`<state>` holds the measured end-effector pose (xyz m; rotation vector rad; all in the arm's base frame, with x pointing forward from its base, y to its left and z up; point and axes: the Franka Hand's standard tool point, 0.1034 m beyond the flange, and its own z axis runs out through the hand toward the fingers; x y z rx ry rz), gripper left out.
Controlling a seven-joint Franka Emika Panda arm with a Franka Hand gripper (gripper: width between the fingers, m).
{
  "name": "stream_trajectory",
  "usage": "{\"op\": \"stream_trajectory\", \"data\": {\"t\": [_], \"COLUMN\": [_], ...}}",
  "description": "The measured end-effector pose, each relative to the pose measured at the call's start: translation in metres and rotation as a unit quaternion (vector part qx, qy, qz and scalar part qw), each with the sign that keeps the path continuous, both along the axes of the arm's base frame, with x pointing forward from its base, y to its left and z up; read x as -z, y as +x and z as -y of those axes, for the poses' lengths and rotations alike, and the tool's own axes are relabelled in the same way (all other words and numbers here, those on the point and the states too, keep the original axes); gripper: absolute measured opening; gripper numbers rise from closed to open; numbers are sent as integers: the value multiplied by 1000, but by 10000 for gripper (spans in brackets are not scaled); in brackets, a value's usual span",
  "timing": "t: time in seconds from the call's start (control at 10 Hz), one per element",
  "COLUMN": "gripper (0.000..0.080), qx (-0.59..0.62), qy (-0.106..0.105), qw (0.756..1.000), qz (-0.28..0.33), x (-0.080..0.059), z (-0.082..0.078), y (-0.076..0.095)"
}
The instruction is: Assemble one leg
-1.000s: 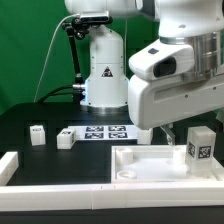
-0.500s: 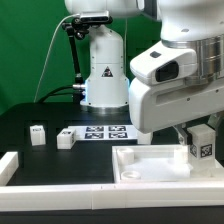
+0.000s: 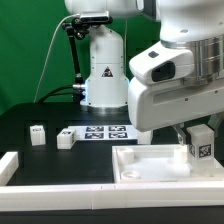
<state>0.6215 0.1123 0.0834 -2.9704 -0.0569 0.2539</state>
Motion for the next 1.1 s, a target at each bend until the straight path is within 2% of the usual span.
{"op": "stream_trajectory", "data": {"t": [0.2,0.4,0.6,0.7,1.1], "gripper": [291,291,291,291,292], "qx": [121,257,379,442,578], "qy": [-22,-42,-51,-61,-73], "qw": [992,965,923,894,810], "qz": [-4,-16,-26,-36,-64], "x": [1,1,1,2,2], "z": [-3,-7,-9,-11,-12], "y": [-2,-6,-5,-6,-6]}}
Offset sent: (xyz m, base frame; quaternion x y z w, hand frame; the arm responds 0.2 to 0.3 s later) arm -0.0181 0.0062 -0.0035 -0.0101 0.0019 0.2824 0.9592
